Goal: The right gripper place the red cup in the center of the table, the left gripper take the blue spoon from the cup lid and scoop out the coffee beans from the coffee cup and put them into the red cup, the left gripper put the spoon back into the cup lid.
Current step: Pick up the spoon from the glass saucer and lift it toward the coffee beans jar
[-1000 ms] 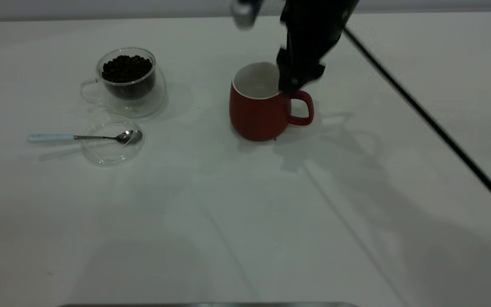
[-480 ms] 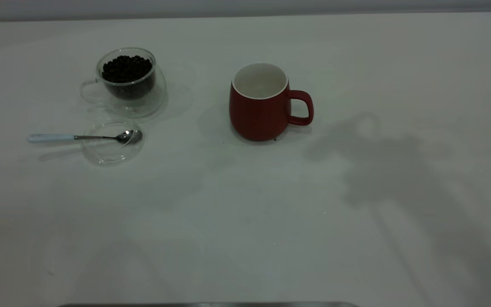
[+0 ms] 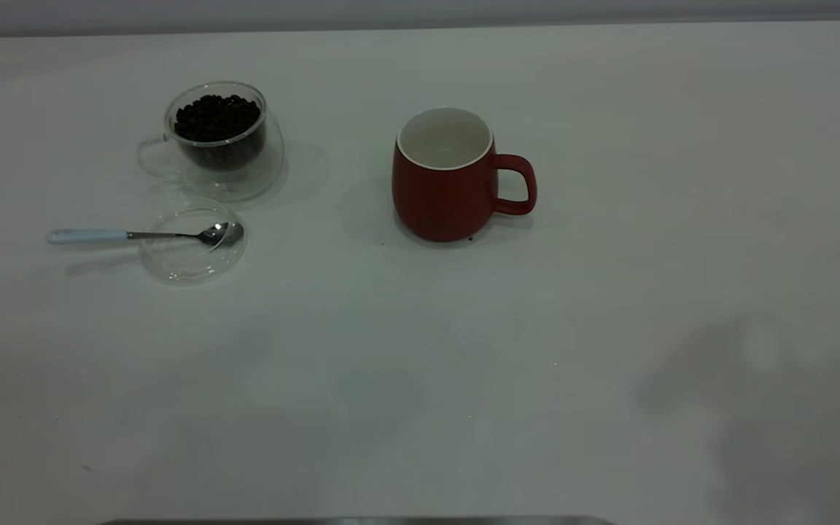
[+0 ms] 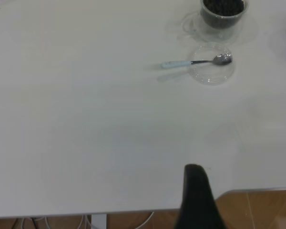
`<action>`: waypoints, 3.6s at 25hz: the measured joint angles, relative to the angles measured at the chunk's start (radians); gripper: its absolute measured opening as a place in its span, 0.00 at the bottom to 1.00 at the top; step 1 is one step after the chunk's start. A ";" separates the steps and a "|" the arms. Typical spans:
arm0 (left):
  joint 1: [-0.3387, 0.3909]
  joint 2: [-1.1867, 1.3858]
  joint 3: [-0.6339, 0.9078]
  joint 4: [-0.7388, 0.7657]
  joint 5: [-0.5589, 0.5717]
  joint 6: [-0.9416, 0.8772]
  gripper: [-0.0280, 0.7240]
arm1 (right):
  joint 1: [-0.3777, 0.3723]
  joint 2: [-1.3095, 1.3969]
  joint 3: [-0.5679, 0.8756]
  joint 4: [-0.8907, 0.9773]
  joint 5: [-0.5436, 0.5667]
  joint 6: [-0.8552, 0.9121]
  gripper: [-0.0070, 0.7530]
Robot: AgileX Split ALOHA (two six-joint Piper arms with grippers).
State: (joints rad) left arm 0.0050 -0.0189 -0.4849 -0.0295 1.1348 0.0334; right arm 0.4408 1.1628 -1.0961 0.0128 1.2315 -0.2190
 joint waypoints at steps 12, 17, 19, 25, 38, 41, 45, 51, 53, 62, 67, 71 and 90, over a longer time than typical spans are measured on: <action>0.000 0.000 0.000 0.000 0.000 0.000 0.80 | -0.191 -0.746 0.509 0.069 -0.045 0.084 0.78; 0.000 0.000 0.000 0.000 0.000 0.000 0.80 | -0.350 -0.952 0.570 0.060 -0.053 0.084 0.78; 0.000 0.000 0.000 0.000 0.000 0.000 0.80 | -0.396 -1.001 0.579 0.050 -0.056 0.084 0.78; 0.000 0.000 0.000 0.000 0.000 0.000 0.80 | -0.473 -1.079 0.588 0.027 -0.070 0.084 0.78; 0.000 0.000 0.000 0.000 0.000 0.000 0.80 | -0.489 -1.179 0.623 0.027 -0.105 0.088 0.78; 0.000 0.000 0.000 0.000 0.000 0.000 0.80 | -0.489 -1.179 0.624 0.027 -0.105 0.088 0.78; 0.000 0.000 0.000 0.000 0.000 0.000 0.80 | -0.489 -1.179 0.626 0.027 -0.105 0.088 0.78; 0.000 0.000 0.000 0.000 0.000 0.000 0.80 | -0.489 -1.179 0.626 0.027 -0.105 0.088 0.78; 0.000 0.000 0.000 0.000 0.000 0.000 0.80 | -0.489 -1.179 0.626 0.027 -0.105 0.088 0.78; 0.000 0.000 0.000 0.001 0.000 -0.013 0.80 | -0.489 -1.179 0.626 0.027 -0.105 0.088 0.78; 0.000 0.000 0.000 -0.007 0.000 -0.014 0.80 | -0.489 -1.179 0.626 0.027 -0.105 0.088 0.78; 0.000 0.003 -0.005 0.005 -0.006 -0.068 0.80 | -0.489 -1.179 0.626 0.027 -0.105 0.088 0.78; -0.005 0.973 -0.465 -0.031 -0.162 -0.100 0.80 | -0.490 -1.179 0.626 0.027 -0.105 0.088 0.78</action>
State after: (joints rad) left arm 0.0000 0.9539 -0.9497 -0.0604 0.9725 -0.0664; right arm -0.0494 -0.0163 -0.4702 0.0394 1.1262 -0.1314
